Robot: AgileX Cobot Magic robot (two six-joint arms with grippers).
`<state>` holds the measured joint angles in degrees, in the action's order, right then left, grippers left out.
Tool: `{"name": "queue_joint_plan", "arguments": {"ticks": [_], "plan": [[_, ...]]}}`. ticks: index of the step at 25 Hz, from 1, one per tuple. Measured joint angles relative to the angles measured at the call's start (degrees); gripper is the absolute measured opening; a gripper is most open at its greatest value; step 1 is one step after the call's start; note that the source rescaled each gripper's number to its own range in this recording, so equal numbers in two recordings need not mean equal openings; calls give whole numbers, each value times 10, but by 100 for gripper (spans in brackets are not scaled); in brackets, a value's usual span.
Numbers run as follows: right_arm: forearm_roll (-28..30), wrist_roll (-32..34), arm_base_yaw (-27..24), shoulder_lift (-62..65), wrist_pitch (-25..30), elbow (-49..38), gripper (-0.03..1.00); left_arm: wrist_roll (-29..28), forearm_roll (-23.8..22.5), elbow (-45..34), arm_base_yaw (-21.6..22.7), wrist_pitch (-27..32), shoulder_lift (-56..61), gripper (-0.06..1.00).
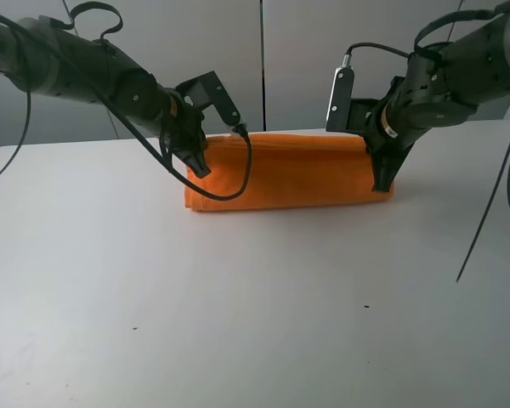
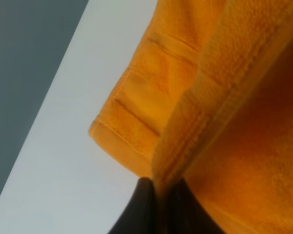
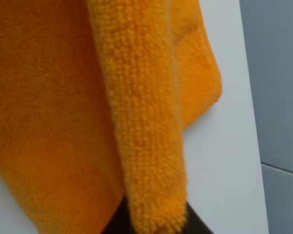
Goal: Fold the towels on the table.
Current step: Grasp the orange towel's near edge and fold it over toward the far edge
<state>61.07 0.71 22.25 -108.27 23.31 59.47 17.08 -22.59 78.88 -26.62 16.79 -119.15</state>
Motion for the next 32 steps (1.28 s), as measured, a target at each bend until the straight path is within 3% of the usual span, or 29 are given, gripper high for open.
{"name": "queue_joint_plan", "arguments": {"ticks": [10,20,24,28,32], "plan": [[159,129,-15,-48,-41,0,0,-13,-8,1,11,-40,-27,0],[176,136,-17,-62,-42,0,0,-15,-12,1,14,-75,-40,0],[177,136,-17,-62,-42,0,14,-15,-13,1,15,-76,-40,2],[183,136,-26,-62,-13,0,38,-15,-16,1,23,-63,-40,19],[189,136,-29,-62,-9,0,55,-15,-18,1,26,-59,-40,54]]}}
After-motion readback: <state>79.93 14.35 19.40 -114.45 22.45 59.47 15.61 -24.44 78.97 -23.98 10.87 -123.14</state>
